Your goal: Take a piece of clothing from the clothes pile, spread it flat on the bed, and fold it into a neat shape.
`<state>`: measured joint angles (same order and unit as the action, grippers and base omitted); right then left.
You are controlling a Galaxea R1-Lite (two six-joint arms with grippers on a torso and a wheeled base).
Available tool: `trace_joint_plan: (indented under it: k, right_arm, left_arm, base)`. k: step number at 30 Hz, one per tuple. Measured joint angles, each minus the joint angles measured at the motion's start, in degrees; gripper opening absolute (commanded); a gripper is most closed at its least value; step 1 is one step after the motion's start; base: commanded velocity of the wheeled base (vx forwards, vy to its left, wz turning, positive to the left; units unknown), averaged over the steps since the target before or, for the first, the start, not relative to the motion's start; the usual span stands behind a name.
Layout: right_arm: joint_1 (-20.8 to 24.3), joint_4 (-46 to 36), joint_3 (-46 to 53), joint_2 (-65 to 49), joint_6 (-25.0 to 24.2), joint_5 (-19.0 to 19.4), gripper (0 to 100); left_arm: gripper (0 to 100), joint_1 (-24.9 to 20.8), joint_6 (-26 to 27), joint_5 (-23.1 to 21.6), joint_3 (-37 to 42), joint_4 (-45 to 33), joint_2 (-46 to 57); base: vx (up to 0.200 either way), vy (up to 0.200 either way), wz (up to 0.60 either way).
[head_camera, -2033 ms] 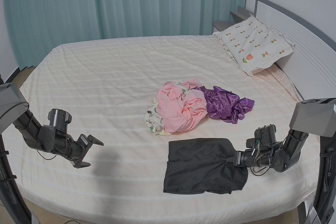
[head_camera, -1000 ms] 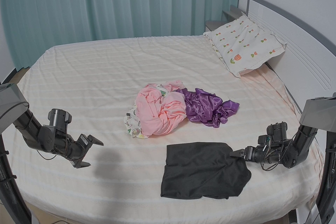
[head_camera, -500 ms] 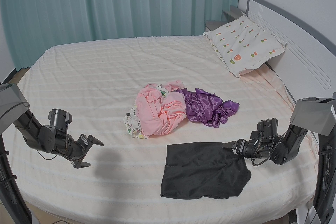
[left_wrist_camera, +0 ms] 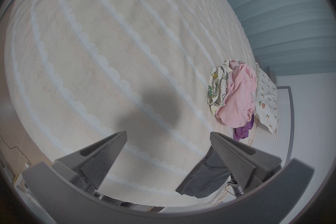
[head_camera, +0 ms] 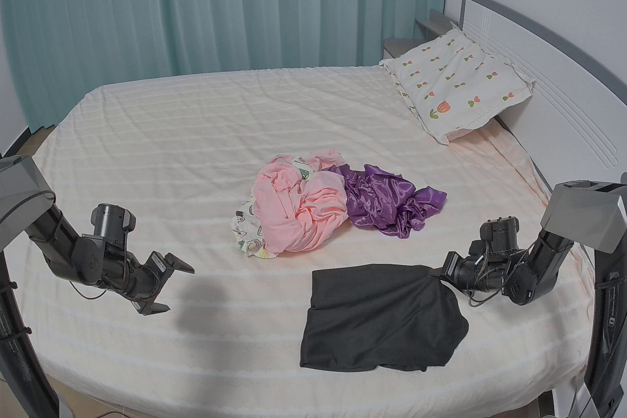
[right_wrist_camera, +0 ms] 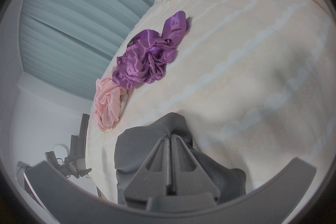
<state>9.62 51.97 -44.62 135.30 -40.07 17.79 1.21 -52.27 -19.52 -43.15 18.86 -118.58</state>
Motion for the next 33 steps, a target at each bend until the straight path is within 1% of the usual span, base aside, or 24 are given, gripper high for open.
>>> trace_joint_plan:
  k: [2,6,7,12,15,22,25,28,31,33]
  right_arm:
    - [-0.06,0.06,0.20,-0.79,-0.18,-0.24,0]
    - [0.00,0.11,0.35,-1.90,0.13,-3.29,0]
    - [0.11,0.11,0.35,-2.12,0.37,-4.05,100]
    - [0.82,0.11,0.57,-2.56,4.60,-5.21,100]
    - [0.72,0.12,1.07,-2.76,5.25,-6.00,100]
    - [-0.85,0.15,3.33,-3.57,6.70,-5.85,100]
    - [-1.44,0.20,5.73,-4.13,9.09,-5.52,100]
    - [-1.83,0.94,9.18,-4.52,10.65,-4.62,100]
    - [-2.01,3.93,13.12,-4.77,11.63,-2.46,100]
    - [-2.10,6.60,15.18,-4.82,11.86,-1.39,100]
  left_arm:
    - [100,-0.02,0.00,0.01,0.02,0.00,0.00]
    - [100,-0.06,0.00,0.01,0.07,0.02,0.00]
    - [100,-0.06,0.00,0.04,0.07,0.02,0.00]
    - [100,-0.09,0.05,0.09,0.07,0.02,0.00]
    - [100,-0.17,0.07,0.09,0.07,0.02,0.00]
    - [100,-0.28,0.07,0.11,0.02,0.02,0.00]
    - [100,-0.39,0.07,0.22,0.07,0.02,0.00]
    - [100,-0.61,0.07,0.77,0.10,0.02,-0.09]
    - [100,-0.90,0.09,1.51,0.07,0.02,-0.27]
    - [100,-0.99,0.09,1.65,0.02,0.05,-0.35]
  base:
    - [0.000,0.000,0.00]
    - [0.000,0.000,0.00]
    - [0.000,0.000,0.00]
    - [0.000,0.000,0.00]
    - [0.000,0.000,0.00]
    - [0.000,0.000,0.00]
    - [0.000,0.000,0.00]
    - [-0.200,0.000,0.00]
    - [-0.200,0.000,0.00]
    - [0.000,0.000,0.00]
